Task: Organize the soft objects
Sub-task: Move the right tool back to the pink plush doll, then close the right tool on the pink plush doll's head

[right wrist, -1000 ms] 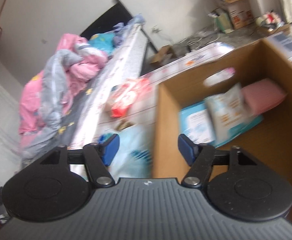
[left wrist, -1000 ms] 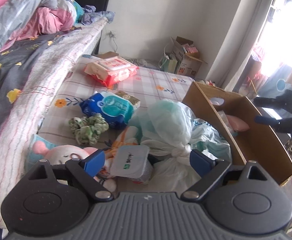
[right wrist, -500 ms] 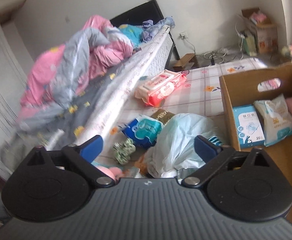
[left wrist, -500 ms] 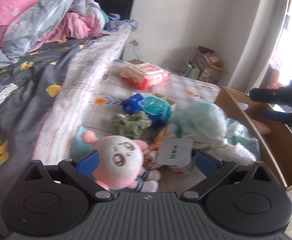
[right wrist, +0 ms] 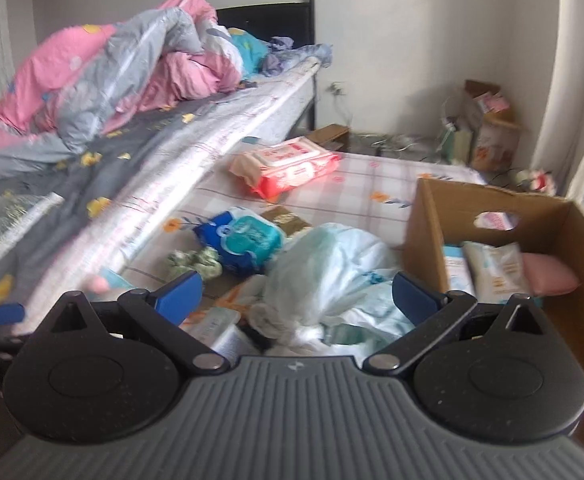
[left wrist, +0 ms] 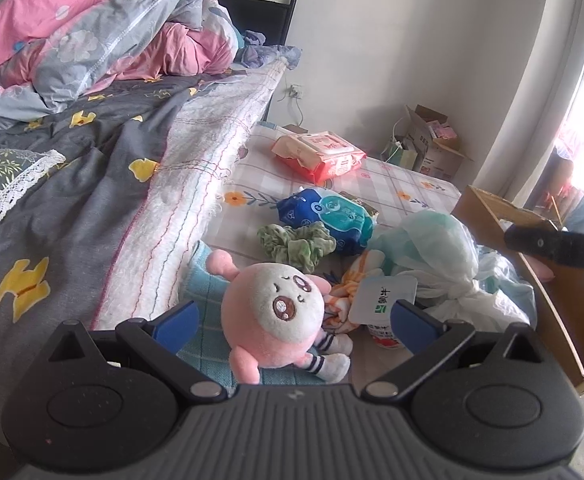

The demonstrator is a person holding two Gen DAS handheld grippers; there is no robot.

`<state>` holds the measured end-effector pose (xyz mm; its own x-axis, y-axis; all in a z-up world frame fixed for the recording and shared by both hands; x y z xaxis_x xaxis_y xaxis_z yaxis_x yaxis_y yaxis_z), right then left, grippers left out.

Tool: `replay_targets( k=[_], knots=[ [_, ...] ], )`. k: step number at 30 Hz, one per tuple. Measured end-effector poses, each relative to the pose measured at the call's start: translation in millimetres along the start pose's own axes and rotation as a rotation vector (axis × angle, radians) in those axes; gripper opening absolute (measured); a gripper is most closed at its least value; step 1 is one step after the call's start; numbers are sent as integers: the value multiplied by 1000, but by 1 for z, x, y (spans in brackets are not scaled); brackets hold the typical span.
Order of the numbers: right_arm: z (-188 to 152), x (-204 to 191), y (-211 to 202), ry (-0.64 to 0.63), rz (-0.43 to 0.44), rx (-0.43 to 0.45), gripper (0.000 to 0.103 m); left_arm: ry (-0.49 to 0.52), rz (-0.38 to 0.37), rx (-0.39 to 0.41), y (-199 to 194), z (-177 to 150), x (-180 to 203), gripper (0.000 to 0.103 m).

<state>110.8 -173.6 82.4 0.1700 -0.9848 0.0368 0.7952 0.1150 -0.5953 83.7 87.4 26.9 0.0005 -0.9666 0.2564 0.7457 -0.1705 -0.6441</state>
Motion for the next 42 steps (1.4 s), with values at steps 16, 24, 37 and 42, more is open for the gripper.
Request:
replay_targets(
  k=[16,24,37,42],
  knots=[
    [-23,18,6,198,281,16,102,66,24,-36,18,-17,1,103],
    [-32,-6,33,221,423,-67,102,127,63,-25,25,-21,10,103],
    [-8,-52,108,276,671,-234,92,109,81,-71,59,-8,5,99],
    [-10,-71,148,266,675,-331,83,91,78,-131,77,-4,2,98]
  ],
)
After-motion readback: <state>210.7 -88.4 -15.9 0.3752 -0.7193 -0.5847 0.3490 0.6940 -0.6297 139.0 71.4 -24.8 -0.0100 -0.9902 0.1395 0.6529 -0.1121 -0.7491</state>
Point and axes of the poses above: each gripper's, at about its wrist camera, not at the fingertips, and y roughly the way its jaws point, x to its right, z to its top, the point moved 1 cm from there along y, roughly the way its jaws point, and after that the axes turned 3 degrees about -y, right-handed, at the moved point
